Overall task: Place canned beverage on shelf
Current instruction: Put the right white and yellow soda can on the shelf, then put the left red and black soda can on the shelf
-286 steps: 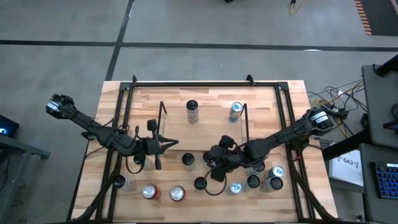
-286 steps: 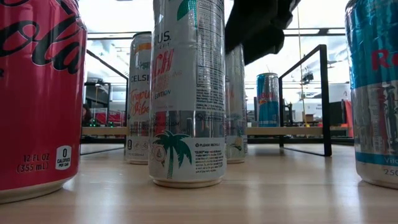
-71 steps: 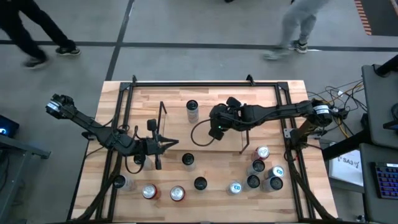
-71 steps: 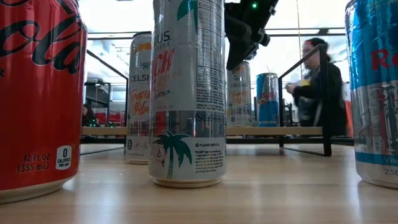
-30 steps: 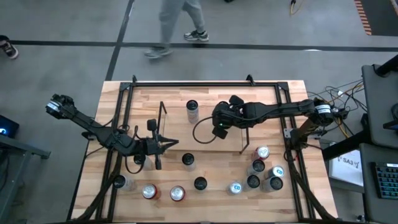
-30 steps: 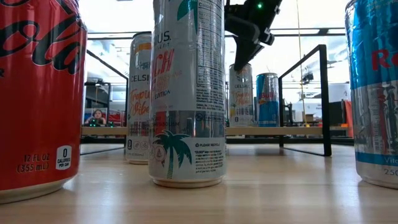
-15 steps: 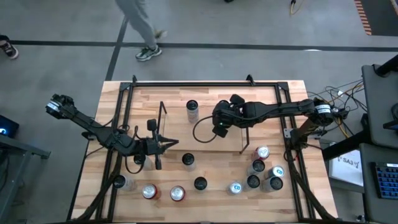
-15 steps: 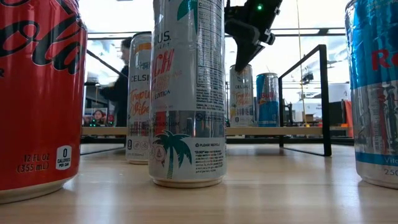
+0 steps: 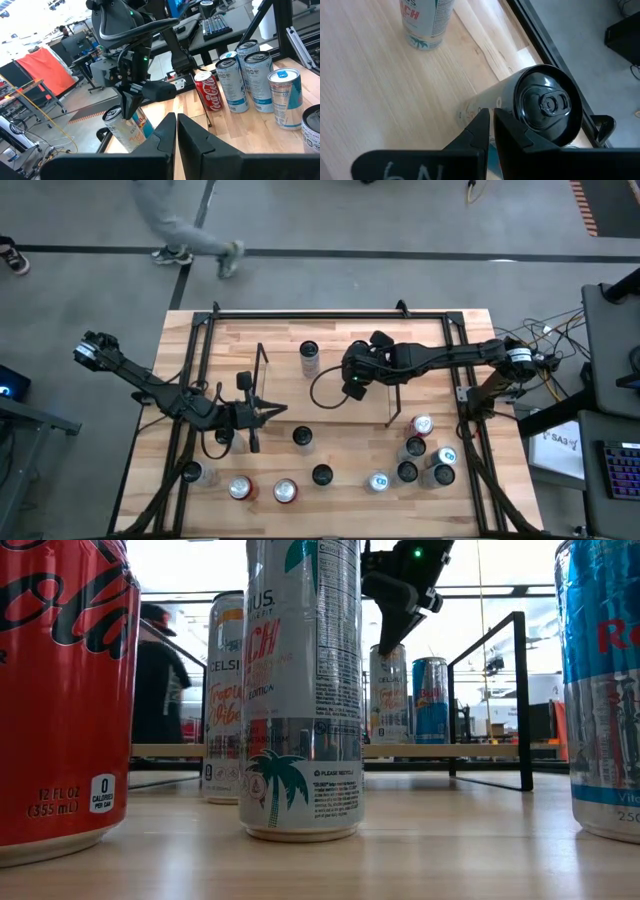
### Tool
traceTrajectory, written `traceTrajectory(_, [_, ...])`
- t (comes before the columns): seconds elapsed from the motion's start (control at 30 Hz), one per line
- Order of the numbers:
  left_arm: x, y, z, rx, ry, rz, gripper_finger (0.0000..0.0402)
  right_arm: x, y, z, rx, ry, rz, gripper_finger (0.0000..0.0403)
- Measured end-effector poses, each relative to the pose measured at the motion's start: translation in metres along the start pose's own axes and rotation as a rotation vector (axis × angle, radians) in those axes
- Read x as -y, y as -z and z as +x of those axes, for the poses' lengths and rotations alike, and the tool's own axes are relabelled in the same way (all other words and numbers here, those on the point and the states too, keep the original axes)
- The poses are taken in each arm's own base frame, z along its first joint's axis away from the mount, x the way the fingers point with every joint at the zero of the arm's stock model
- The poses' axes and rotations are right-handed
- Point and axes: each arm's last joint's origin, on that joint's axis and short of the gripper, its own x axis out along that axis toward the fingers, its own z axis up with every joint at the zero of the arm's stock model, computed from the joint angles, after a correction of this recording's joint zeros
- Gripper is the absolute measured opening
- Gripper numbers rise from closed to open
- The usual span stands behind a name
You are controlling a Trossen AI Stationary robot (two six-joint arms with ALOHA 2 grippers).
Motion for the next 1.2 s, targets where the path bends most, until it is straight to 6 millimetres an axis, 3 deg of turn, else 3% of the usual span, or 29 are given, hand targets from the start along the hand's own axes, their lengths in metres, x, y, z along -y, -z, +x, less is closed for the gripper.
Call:
traceTrajectory(0.27, [0.0, 0.0, 0.0, 0.0, -0.001, 0.0, 0.0, -0.001, -0.002, -0.006, 0.016, -0.011, 0.002, 0.0017])
traceTrajectory(0.47, [0.0, 0.0, 0.0, 0.0, 0.0, 0.0, 0.0, -0.005, -0.006, -0.033, 0.096, -0.063, 0.007, 0.0018])
traceTrajectory(0.63, [0.0, 0.0, 0.0, 0.002, -0.001, -0.031, 0.0, -0.02, 0.0, -0.063, 0.183, -0.141, -0.052, 0.0018])
traceTrajectory(0.8, [-0.001, -0.004, 0.0, 0.021, -0.007, -0.109, 0.0, -0.039, 0.017, -0.091, 0.297, -0.198, -0.151, 0.0018])
traceTrajectory(0.97, [-0.006, -0.02, 0.001, 0.06, -0.005, -0.224, 0.0, -0.054, 0.044, -0.114, 0.39, -0.209, -0.185, 0.0018])
traceTrajectory(1.2, [0.011, -0.027, 0.015, 0.072, 0.189, -0.274, 0.0, -0.073, 0.072, -0.127, 0.469, -0.297, -0.22, 0.0018])
